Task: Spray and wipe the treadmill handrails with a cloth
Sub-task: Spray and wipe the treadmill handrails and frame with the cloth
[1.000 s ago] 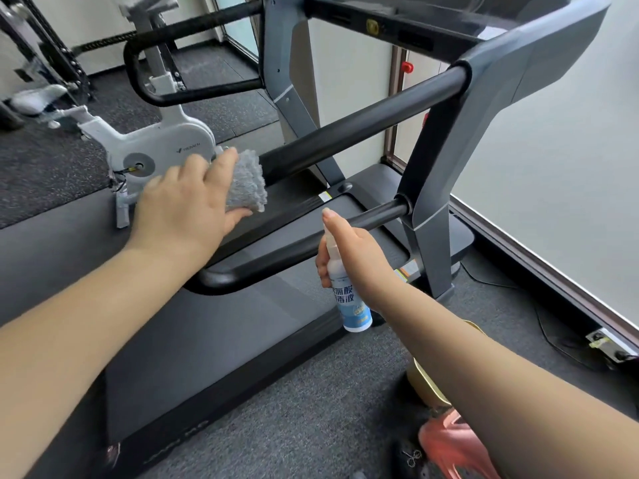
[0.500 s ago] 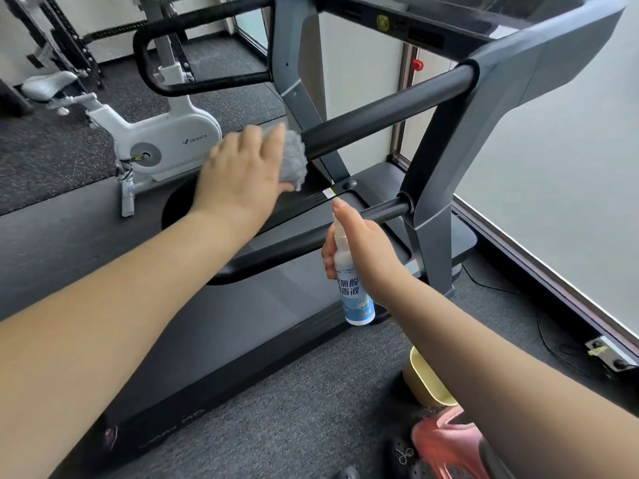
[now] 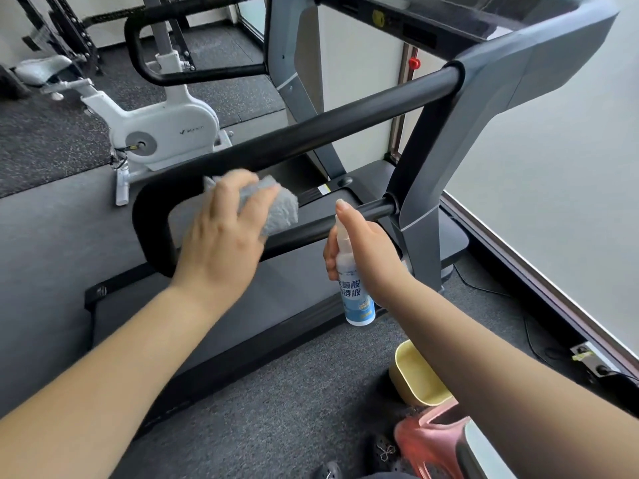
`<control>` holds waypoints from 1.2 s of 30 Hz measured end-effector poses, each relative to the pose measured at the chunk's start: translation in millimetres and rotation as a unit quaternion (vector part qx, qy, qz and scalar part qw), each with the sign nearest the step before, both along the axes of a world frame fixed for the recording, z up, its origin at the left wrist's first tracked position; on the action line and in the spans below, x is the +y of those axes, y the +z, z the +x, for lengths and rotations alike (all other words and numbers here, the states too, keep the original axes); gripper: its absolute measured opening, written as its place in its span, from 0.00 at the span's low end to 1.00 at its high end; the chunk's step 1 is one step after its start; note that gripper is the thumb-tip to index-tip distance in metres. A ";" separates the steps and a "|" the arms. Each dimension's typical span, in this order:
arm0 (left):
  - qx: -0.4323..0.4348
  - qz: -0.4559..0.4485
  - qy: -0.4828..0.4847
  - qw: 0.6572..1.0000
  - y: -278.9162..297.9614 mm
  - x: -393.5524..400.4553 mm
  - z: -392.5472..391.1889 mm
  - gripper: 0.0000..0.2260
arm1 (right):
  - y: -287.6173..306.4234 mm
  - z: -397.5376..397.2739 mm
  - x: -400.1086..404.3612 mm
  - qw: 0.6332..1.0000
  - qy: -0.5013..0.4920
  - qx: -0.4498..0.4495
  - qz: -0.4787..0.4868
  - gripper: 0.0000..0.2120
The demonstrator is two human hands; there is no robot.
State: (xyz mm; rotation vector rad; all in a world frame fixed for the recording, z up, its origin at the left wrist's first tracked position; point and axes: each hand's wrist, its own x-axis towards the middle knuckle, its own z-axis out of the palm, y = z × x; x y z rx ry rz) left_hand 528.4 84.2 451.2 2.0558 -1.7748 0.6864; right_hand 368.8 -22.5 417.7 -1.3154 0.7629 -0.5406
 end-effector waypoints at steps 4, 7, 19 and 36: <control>0.107 0.080 0.026 0.991 -41.1 17.4 -29.7 0.26 | -6.3 -5.5 -3.1 1.000 0.004 -0.002 0.001 0.29; 0.256 0.097 0.113 0.955 -59.6 29.9 -32.3 0.20 | -12.8 -3.6 -0.6 1.000 0.006 -0.001 -0.011 0.29; 0.403 0.157 0.120 0.893 -67.9 103.6 41.9 0.09 | -52.4 40.9 94.1 0.998 -0.052 0.011 -0.015 0.28; 0.389 0.222 0.035 0.893 -80.8 217.1 127.6 0.16 | -90.4 100.6 233.0 0.992 -0.067 0.031 -0.101 0.32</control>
